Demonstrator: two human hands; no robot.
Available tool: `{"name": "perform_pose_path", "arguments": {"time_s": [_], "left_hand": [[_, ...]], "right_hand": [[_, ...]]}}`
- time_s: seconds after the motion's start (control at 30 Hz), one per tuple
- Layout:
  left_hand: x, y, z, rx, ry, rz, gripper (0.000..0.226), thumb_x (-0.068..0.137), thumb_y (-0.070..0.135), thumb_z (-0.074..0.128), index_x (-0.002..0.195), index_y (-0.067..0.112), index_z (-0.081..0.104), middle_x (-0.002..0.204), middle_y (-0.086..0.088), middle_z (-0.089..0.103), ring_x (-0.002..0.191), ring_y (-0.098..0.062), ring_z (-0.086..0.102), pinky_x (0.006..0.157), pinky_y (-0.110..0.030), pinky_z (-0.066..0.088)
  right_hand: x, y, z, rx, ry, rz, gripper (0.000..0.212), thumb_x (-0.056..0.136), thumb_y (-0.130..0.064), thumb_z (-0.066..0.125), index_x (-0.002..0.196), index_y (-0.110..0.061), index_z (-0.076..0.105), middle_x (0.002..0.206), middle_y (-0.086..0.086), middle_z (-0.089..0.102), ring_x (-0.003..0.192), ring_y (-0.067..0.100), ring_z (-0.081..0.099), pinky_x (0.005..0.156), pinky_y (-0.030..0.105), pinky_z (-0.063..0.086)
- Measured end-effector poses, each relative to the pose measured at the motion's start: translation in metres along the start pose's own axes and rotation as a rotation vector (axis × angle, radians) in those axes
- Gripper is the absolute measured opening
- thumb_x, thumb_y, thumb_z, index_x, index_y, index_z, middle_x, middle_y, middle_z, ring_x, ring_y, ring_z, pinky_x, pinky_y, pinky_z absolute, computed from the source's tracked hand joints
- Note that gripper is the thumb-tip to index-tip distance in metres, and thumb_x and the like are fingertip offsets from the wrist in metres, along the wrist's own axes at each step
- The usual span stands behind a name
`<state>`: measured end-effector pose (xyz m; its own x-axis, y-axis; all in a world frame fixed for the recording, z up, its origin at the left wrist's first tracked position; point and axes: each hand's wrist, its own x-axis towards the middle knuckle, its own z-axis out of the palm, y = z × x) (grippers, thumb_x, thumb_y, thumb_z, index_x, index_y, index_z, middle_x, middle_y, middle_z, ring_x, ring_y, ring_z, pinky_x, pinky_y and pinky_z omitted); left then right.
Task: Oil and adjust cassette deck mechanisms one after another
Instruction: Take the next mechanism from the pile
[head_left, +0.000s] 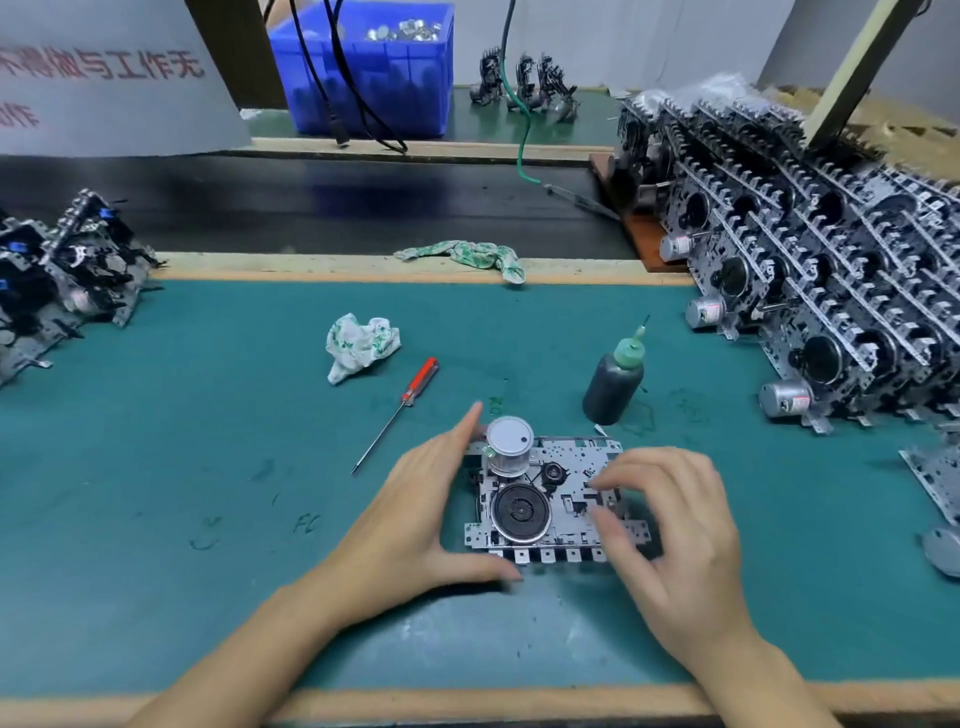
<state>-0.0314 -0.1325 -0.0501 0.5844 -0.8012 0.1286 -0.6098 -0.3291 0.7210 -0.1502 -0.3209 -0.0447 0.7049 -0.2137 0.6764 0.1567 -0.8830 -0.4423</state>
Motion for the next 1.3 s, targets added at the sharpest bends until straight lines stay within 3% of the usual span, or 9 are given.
{"name": "perform_pose_path", "arguments": {"time_s": [0.1,0.33,0.63,0.8,0.93,1.0,1.3], "left_hand": [[0.003,0.000,-0.001,0.025,0.004,0.027,0.103,0.061,0.065,0.074,0.141,0.040,0.016,0.145,0.028,0.024,0.134,0.009,0.023,0.112,-0.018,0.021],[0.001,0.003,0.000,0.079,0.071,0.061,0.094,0.062,0.069,0.068,0.139,0.038,0.024,0.140,0.029,0.030,0.130,0.008,0.031,0.109,-0.021,0.026],[0.001,0.005,-0.001,0.079,0.038,0.022,0.103,0.057,0.070,0.071,0.141,0.040,0.019,0.142,0.029,0.027,0.130,0.009,0.028,0.109,-0.019,0.024],[0.001,0.008,0.001,0.151,0.024,0.036,0.110,0.058,0.072,0.068,0.145,0.038,0.010,0.139,0.032,0.021,0.130,0.011,0.023,0.106,-0.009,0.016],[0.003,0.012,0.005,0.272,0.105,0.073,0.089,0.060,0.061,0.066,0.136,0.025,0.038,0.125,0.018,0.046,0.116,-0.004,0.042,0.097,-0.018,0.028],[0.004,0.012,0.006,0.291,0.131,0.065,0.087,0.058,0.061,0.066,0.132,0.022,0.042,0.120,0.013,0.051,0.110,-0.006,0.045,0.092,-0.021,0.031],[0.004,0.004,0.002,0.157,0.074,0.049,0.099,0.051,0.080,0.067,0.134,0.042,0.026,0.129,0.032,0.035,0.118,0.013,0.031,0.102,-0.010,0.020]], "right_hand": [[0.000,0.002,0.004,0.076,0.007,0.102,0.023,0.089,-0.029,0.050,0.085,-0.011,0.063,0.090,-0.008,0.056,0.092,0.009,0.048,0.081,0.028,0.038],[0.002,0.004,0.004,0.159,-0.041,0.285,0.017,0.090,-0.034,0.046,0.087,-0.023,0.058,0.094,-0.018,0.054,0.097,-0.001,0.046,0.081,0.010,0.033],[0.000,0.006,0.006,0.172,-0.069,0.329,0.020,0.091,-0.038,0.044,0.087,-0.023,0.058,0.093,-0.018,0.054,0.096,0.001,0.048,0.080,0.010,0.035],[0.000,0.006,0.006,0.181,-0.094,0.336,0.019,0.091,-0.038,0.044,0.086,-0.025,0.057,0.092,-0.019,0.053,0.094,0.003,0.049,0.079,0.014,0.037],[0.000,0.005,0.007,0.178,-0.114,0.340,0.021,0.090,-0.039,0.045,0.085,-0.023,0.058,0.092,-0.018,0.054,0.093,0.006,0.050,0.078,0.022,0.041],[0.000,0.005,0.007,0.170,-0.122,0.337,0.021,0.090,-0.039,0.045,0.086,-0.023,0.058,0.092,-0.018,0.053,0.093,0.006,0.050,0.078,0.024,0.041],[0.003,0.004,0.002,0.191,-0.017,0.399,0.016,0.090,-0.039,0.041,0.089,-0.030,0.055,0.091,-0.020,0.053,0.089,0.000,0.049,0.076,0.008,0.035]]}}
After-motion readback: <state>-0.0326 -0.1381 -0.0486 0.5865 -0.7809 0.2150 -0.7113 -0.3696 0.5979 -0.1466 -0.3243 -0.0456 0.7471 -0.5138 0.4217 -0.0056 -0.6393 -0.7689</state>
